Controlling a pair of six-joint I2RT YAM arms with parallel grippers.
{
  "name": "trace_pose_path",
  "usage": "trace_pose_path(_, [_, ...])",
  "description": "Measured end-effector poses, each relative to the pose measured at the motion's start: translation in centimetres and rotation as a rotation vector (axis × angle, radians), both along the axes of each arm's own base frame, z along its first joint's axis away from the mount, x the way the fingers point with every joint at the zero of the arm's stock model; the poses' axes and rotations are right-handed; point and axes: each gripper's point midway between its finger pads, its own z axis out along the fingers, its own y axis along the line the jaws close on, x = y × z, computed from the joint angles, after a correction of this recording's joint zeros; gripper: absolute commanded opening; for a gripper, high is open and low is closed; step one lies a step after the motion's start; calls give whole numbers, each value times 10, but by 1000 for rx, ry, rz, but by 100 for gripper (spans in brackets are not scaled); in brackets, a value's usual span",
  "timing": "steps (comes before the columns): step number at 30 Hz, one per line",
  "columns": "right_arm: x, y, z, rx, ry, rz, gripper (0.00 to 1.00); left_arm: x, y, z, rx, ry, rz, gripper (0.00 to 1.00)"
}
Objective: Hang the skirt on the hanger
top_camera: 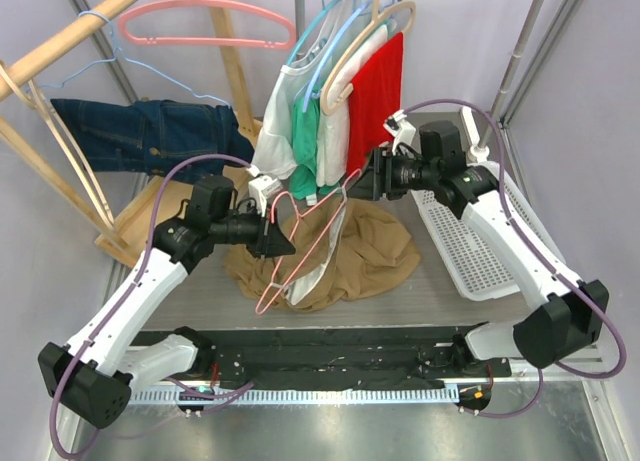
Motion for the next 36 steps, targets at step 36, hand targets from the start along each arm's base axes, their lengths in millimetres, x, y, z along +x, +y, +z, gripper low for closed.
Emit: trace_pose_path(36, [-68,42,15,43,-320,814,57,-54,-2,65,-93,-15,-285,0])
